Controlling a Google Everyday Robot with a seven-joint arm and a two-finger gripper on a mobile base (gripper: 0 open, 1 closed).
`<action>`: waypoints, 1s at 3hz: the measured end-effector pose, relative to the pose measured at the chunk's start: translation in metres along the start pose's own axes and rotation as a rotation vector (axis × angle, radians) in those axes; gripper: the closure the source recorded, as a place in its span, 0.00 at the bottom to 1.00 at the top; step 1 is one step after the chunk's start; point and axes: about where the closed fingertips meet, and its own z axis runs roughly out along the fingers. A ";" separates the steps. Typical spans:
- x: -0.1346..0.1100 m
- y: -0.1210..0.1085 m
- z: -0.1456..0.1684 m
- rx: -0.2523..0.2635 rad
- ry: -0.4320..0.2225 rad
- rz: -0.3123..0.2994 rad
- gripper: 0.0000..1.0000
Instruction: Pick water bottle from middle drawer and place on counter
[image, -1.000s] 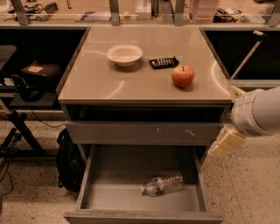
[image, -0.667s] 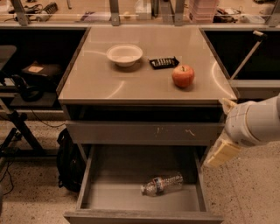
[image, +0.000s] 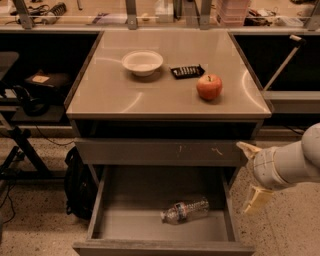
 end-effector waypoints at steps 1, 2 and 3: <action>0.022 -0.006 0.051 -0.032 -0.049 -0.032 0.00; 0.021 -0.006 0.050 -0.029 -0.043 -0.035 0.00; 0.028 0.013 0.090 -0.064 -0.110 -0.025 0.00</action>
Offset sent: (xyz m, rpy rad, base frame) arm 0.0209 -0.0027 -0.0365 0.0227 -0.0021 0.0471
